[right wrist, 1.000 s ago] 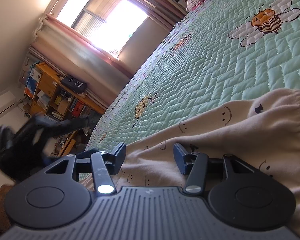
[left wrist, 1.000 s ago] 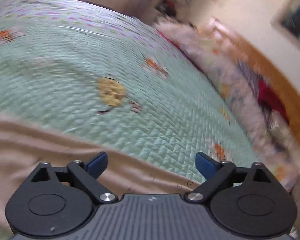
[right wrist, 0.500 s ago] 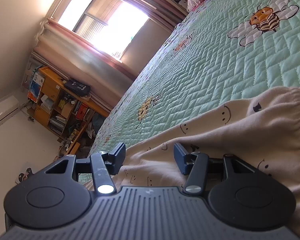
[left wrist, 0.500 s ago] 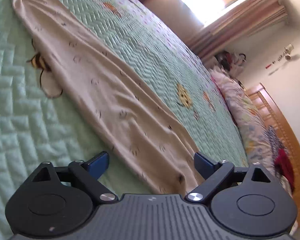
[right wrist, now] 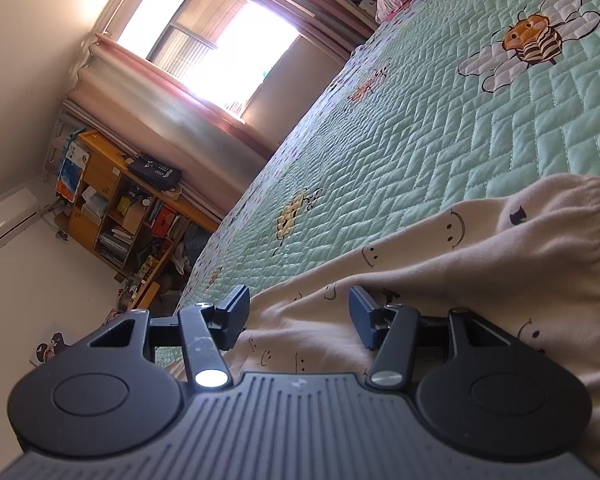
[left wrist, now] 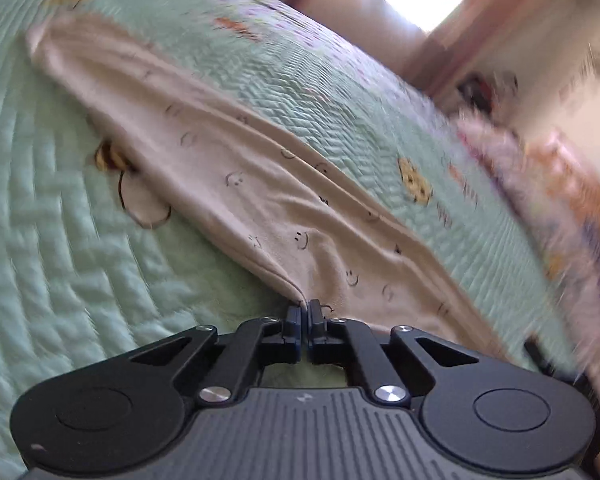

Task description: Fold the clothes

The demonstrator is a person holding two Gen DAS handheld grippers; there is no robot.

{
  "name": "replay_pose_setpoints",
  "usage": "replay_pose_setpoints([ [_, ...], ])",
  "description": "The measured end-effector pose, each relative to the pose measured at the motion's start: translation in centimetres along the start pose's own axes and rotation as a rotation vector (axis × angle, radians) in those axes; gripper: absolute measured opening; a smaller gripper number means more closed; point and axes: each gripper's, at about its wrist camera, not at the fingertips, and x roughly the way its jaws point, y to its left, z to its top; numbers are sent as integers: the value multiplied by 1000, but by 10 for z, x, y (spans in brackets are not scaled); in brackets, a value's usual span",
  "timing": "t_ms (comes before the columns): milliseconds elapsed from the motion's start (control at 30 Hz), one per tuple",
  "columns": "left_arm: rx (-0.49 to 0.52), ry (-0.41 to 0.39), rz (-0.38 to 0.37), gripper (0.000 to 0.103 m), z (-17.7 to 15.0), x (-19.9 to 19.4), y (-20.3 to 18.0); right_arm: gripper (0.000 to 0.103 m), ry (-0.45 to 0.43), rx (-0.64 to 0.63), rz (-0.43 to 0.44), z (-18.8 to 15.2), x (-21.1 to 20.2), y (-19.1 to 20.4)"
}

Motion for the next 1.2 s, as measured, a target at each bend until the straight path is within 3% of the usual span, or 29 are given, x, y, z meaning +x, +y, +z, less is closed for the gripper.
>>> replay_pose_setpoints([
  [133,73,37,26,5,11,0,2,57,10,-17,-14,1,2,4],
  [233,34,53,-24,13,13,2,9,57,14,-16,-13,2,2,4],
  [300,-32,60,-84,36,11,-1,16,57,16,-10,-8,3,2,4],
  [400,-138,75,-157,58,4,-9,24,57,19,4,0,4,1,2],
  [500,-223,35,-160,64,3,-19,36,57,22,18,12,6,1,-1],
  [633,-449,-84,-135,64,3,-22,74,57,22,15,12,6,1,-3],
  [733,-536,-169,-122,59,7,-15,90,57,23,14,12,7,0,-3],
  [933,-477,-175,-14,52,19,-6,89,57,23,6,6,7,1,-2],
  [967,-466,-174,5,42,20,-5,88,57,23,5,5,7,1,-2],
  [1033,-443,-174,41,10,24,-2,87,57,23,3,4,6,1,-1],
  [1067,-432,-174,60,5,26,-1,87,57,23,3,4,7,1,0],
  [1200,-279,-162,142,6,34,-13,80,57,22,5,7,6,0,0],
])
